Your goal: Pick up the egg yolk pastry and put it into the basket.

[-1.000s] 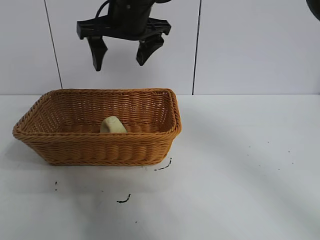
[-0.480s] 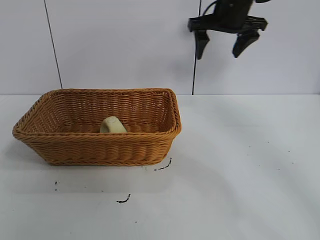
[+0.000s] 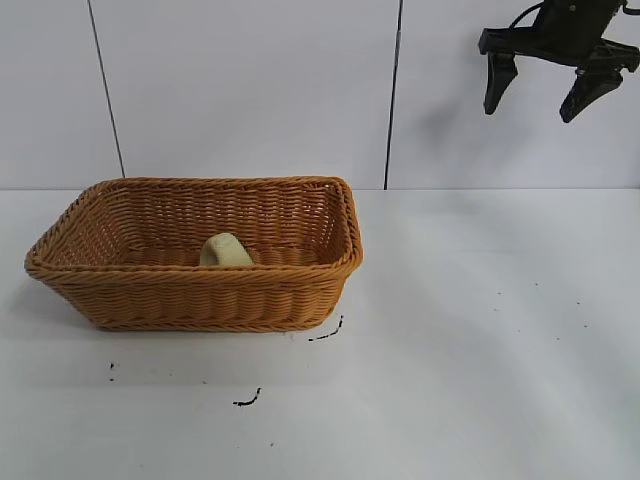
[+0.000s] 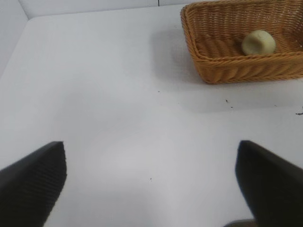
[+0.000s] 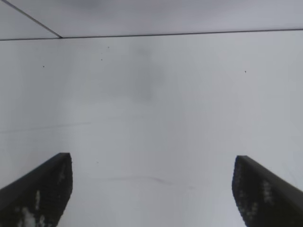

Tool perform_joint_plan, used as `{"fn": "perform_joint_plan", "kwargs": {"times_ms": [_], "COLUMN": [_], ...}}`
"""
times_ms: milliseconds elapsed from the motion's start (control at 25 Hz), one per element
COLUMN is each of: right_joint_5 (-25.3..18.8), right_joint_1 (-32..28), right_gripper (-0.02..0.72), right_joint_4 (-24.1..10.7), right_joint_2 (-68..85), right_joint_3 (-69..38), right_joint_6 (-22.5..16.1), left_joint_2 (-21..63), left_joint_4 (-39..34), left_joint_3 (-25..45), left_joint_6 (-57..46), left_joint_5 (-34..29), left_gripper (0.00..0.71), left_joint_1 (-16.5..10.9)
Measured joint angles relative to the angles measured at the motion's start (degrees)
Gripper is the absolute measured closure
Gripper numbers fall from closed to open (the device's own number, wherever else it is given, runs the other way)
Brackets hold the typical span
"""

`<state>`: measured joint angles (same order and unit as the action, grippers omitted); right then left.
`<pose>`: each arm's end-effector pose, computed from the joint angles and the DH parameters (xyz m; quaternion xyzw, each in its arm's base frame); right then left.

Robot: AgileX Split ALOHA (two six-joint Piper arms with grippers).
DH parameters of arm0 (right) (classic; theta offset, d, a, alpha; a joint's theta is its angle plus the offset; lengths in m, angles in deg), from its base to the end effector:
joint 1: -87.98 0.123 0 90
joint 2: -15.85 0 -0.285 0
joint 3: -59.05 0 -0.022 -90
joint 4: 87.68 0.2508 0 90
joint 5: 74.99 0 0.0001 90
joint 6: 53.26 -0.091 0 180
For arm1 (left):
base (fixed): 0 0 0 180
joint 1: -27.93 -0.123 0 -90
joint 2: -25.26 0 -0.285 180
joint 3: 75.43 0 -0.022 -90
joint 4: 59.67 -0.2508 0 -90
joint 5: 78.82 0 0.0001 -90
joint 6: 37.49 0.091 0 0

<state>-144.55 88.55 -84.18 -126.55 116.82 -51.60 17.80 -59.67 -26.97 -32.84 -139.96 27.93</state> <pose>0.5129 0.0103 0.2605 -0.0150 0.9742 0.0282 0.2235 -0.0062 0.0000 0.2773 0.0346 0.8522 0.0212 0.5216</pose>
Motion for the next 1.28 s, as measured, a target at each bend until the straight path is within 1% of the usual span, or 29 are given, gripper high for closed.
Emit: {"fn": "perform_joint_plan", "kwargs": {"times_ms": [200,400,600,880,920,1160,1280], "right_joint_5": [0.1,0.12,0.17,0.17,0.58,8.12,9.25], "right_joint_1": [0.0,0.0,0.0,0.0,0.0,0.0,0.0], "right_gripper": [0.06,0.064,0.069,0.069,0.069,0.069,0.069], "right_joint_4": [0.15,0.19,0.19,0.19,0.19,0.39,0.39], "right_joint_2": [8.55,22.21,41.09,69.09,73.28,96.56,106.88], "right_joint_3": [-12.51,-31.38,-51.17,-74.0,-76.32,-89.58,-95.14], "right_joint_6": [1.03,1.2,1.45,1.64,1.64,1.64,1.64], "left_joint_2": [0.0,0.0,0.0,0.0,0.0,0.0,0.0], "left_joint_4": [0.0,0.0,0.0,0.0,0.0,0.0,0.0], "left_joint_3": [0.0,0.0,0.0,0.0,0.0,0.0,0.0], "left_joint_6": [0.0,0.0,0.0,0.0,0.0,0.0,0.0], "left_joint_5": [0.0,0.0,0.0,0.0,0.0,0.0,0.0], "left_gripper": [0.014,0.014,0.014,0.014,0.014,0.014,0.014], "left_joint_1": [0.0,0.0,0.0,0.0,0.0,0.0,0.0]}}
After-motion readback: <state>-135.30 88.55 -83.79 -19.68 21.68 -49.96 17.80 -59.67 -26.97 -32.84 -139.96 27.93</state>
